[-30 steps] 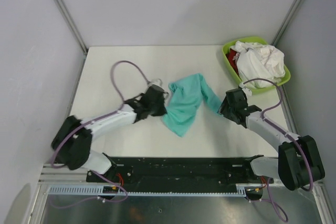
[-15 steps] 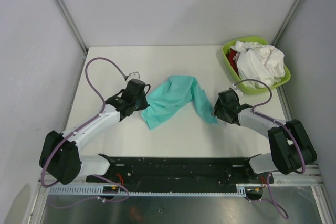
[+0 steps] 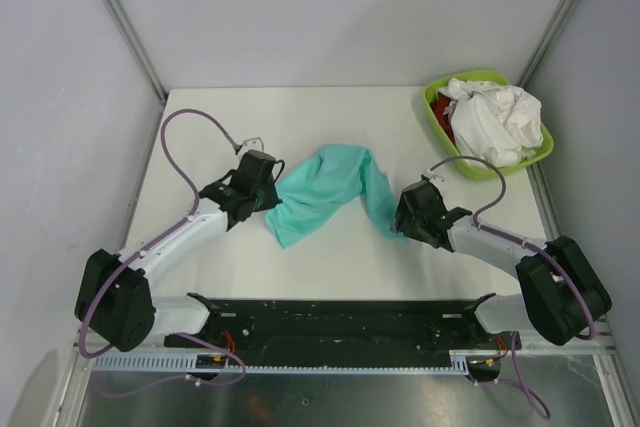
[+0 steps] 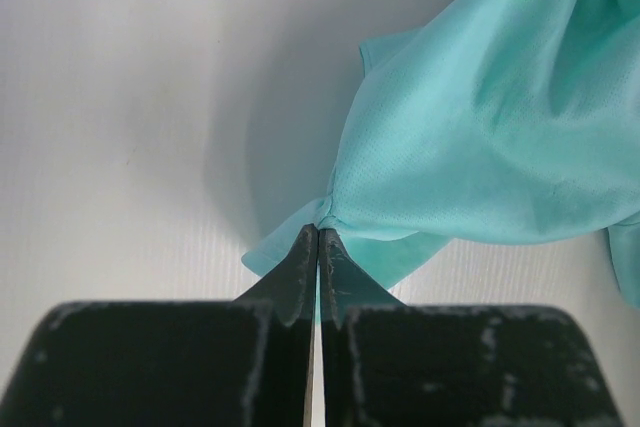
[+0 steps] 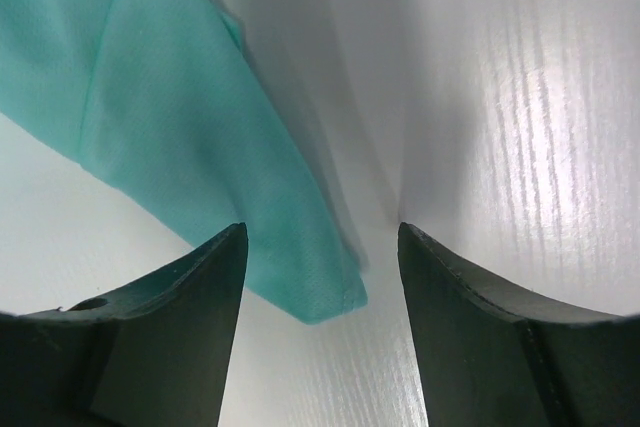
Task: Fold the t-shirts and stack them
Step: Flatten out the tshirt
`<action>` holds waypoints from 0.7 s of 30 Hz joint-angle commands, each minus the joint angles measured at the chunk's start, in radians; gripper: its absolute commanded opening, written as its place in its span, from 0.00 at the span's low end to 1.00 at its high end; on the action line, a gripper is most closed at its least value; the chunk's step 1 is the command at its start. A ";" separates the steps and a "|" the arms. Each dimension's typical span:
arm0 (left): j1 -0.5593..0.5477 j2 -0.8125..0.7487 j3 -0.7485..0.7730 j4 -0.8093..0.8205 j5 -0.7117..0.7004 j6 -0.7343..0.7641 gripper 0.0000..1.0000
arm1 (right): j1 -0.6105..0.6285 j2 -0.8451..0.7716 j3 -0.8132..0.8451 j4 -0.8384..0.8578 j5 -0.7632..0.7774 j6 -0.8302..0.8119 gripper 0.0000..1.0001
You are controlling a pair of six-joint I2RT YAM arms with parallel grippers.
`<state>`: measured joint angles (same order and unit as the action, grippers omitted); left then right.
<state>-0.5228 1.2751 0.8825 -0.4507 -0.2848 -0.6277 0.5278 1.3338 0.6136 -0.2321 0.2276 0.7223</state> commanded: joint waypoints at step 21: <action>0.077 -0.131 0.218 -0.071 -0.227 0.183 0.00 | -0.158 -0.269 0.401 -0.234 0.239 -0.152 0.00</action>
<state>-0.4660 1.2110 1.0252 -0.5152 -0.3740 -0.5190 0.4175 1.1557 0.9039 -0.4046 0.3649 0.6422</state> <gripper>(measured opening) 0.005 0.020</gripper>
